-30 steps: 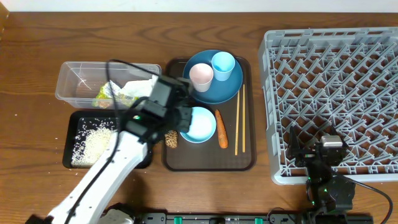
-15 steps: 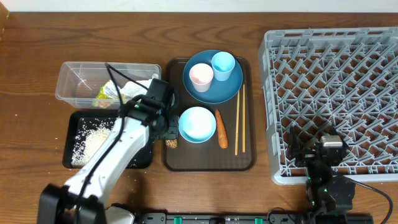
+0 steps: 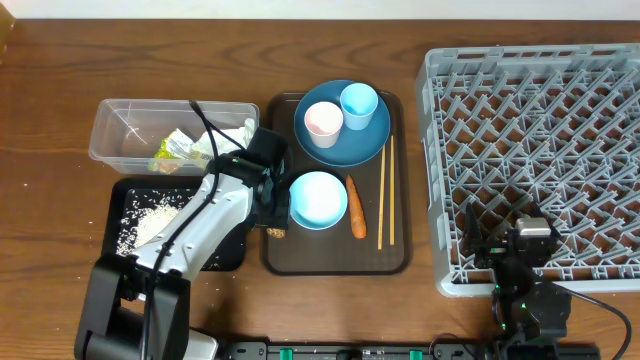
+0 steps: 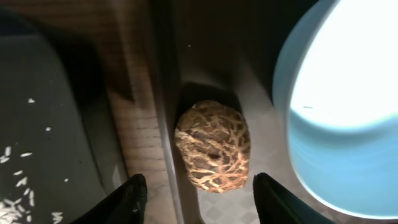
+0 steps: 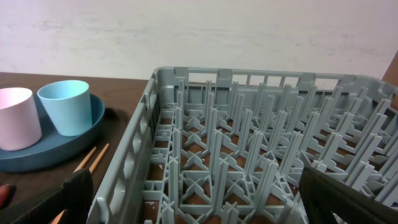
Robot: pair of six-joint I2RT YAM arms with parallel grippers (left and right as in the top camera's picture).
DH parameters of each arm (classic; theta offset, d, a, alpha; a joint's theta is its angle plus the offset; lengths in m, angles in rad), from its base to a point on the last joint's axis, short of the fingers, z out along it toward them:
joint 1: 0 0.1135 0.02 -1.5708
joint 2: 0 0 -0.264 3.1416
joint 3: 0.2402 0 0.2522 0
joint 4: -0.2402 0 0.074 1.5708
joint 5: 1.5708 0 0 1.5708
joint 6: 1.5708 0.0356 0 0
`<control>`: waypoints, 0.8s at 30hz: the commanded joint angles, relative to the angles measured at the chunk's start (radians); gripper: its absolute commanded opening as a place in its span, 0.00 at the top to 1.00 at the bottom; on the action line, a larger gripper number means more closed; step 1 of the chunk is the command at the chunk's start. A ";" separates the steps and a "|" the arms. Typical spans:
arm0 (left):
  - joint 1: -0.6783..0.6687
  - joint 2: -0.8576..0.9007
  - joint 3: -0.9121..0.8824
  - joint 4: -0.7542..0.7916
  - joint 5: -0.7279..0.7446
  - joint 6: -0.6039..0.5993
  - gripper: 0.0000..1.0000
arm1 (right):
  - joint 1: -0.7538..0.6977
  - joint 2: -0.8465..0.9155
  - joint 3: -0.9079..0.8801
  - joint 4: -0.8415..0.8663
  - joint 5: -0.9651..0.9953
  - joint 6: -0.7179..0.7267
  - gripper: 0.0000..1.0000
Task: Sort waste into correct bins and load items into the dishwasher rack
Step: 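Lower the left gripper and grasp the round brown sponge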
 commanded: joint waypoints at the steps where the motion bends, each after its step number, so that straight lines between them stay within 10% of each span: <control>1: -0.002 0.004 -0.012 0.003 0.024 -0.003 0.44 | -0.007 -0.003 -0.003 -0.003 -0.005 -0.008 0.01; 24: -0.045 0.080 -0.012 0.047 0.025 -0.003 0.44 | -0.007 -0.003 -0.002 -0.003 -0.005 -0.008 0.01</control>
